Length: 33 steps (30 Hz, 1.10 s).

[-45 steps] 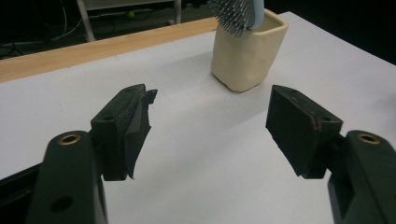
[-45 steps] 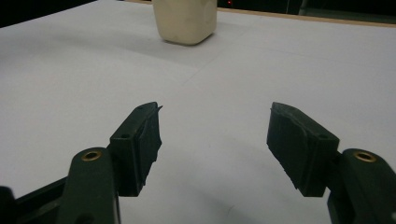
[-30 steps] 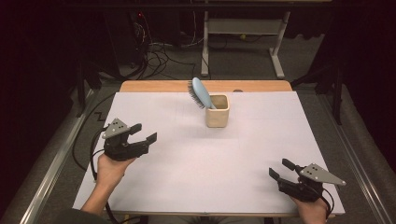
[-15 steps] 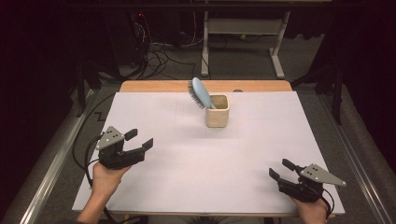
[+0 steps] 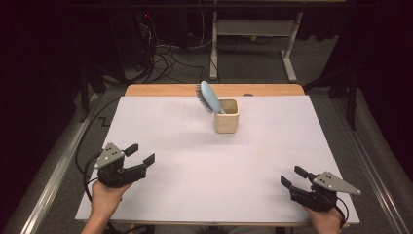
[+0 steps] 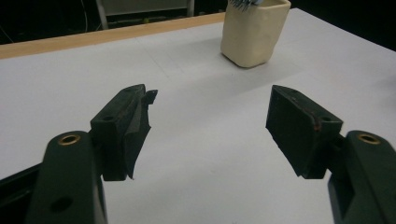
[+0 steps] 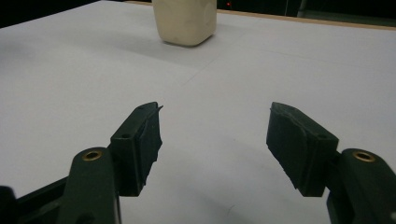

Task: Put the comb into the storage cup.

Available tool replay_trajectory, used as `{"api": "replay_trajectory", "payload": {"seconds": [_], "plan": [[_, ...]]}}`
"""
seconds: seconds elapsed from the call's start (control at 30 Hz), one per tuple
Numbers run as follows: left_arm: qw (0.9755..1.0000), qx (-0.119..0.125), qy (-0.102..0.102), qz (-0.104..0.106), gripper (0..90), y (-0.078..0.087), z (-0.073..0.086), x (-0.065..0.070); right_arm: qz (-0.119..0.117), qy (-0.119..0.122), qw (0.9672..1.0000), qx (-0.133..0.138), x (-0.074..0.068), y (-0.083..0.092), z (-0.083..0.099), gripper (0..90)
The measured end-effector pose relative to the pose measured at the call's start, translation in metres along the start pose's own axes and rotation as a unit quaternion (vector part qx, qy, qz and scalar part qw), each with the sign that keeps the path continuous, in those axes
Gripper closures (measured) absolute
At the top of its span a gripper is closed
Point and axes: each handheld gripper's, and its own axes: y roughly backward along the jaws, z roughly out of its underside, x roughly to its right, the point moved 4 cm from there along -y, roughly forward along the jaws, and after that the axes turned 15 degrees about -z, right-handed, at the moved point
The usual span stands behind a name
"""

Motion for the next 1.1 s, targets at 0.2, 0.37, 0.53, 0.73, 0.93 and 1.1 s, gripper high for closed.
{"api": "replay_trajectory", "payload": {"seconds": [0.2, 0.37, 0.53, 0.73, 0.93, 1.1], "plan": [[1.0000, -0.002, 0.003, 0.001, 30.2, 0.002, 0.008, 0.001, 0.000, 0.000, 1.0000, 0.001, 0.000, 0.000, 0.000, 35.6], [1.0000, -0.001, 0.007, 0.004, 30.0, 0.003, 0.011, 0.001, 0.000, 0.001, 1.0000, -0.001, 0.000, 0.000, 0.000, 35.6], [0.9999, -0.003, 0.012, 0.005, 29.9, 0.003, 0.015, 0.000, 0.000, 0.001, 1.0000, 0.001, 0.000, 0.000, 0.000, 35.6], [0.9999, -0.007, 0.012, 0.003, 29.8, 0.003, 0.021, 0.000, 0.000, 0.001, 1.0000, 0.001, 0.000, 0.000, 0.000, 35.6], [0.9998, -0.013, 0.016, 0.004, 30.3, 0.003, 0.025, -0.001, 0.000, 0.001, 1.0000, 0.001, 0.000, 0.000, 0.000, 35.6], [0.9997, -0.016, 0.020, 0.000, 30.2, 0.002, 0.028, -0.004, 0.000, 0.000, 1.0000, 0.001, 0.000, 0.000, 0.000, 35.6]]}}
